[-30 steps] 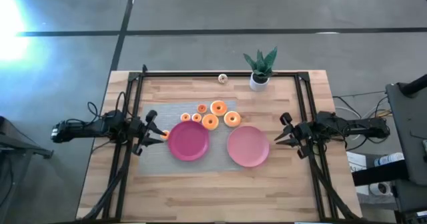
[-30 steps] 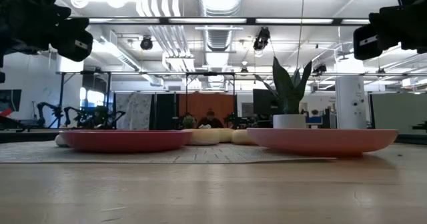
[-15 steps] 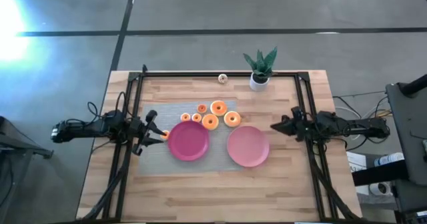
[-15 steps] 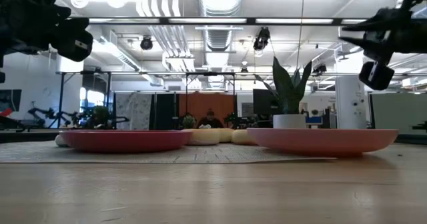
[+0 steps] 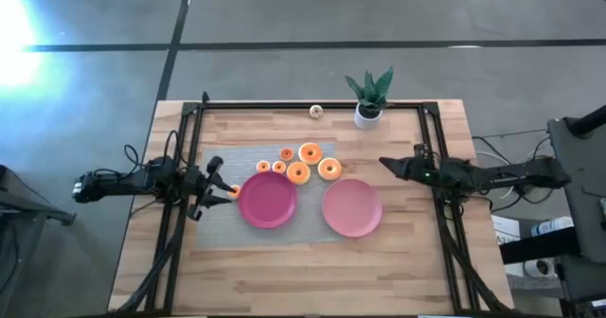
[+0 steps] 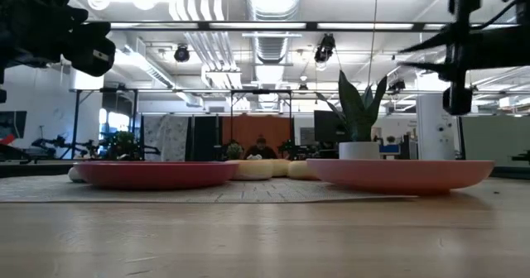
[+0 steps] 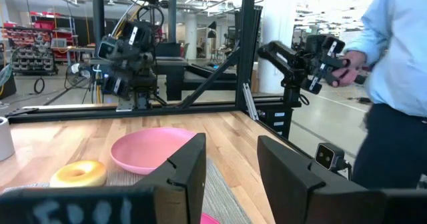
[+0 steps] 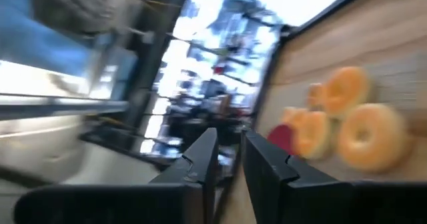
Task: Pick & Place donuts
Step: Put the small white donut on the dark pink plate
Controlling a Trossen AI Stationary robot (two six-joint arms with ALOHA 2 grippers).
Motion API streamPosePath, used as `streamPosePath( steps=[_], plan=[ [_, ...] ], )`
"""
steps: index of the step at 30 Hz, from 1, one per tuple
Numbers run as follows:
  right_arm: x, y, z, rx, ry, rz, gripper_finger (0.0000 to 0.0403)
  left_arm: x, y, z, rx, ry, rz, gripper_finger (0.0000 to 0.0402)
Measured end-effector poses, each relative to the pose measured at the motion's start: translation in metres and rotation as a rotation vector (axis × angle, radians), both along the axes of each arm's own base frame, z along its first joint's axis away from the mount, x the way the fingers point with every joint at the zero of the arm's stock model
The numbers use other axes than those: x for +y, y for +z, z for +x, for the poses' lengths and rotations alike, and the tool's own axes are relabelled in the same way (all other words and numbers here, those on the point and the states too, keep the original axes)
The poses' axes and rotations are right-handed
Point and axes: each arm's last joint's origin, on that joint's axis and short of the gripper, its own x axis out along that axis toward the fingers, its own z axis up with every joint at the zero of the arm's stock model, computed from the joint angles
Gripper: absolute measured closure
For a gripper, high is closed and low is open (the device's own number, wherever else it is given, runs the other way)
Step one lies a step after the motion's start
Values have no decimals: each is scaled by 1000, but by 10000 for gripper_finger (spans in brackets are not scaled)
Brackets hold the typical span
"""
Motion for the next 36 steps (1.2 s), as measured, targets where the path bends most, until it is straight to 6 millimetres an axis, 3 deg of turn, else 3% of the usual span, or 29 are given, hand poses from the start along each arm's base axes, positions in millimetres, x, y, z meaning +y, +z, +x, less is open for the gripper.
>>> streamPosePath(
  steps=[5,14,28,36],
  plan=[
    [-2,5,22,191,-127,-6,293,0,0,0,0,0,0,292],
    [-11,16,56,424,-273,146,237,0,0,0,0,0,0,292],
    [-36,47,77,482,-240,31,227,0,0,0,0,0,0,292],
    [-42,54,84,544,-211,-85,229,0,0,0,0,0,0,292]
  ],
)
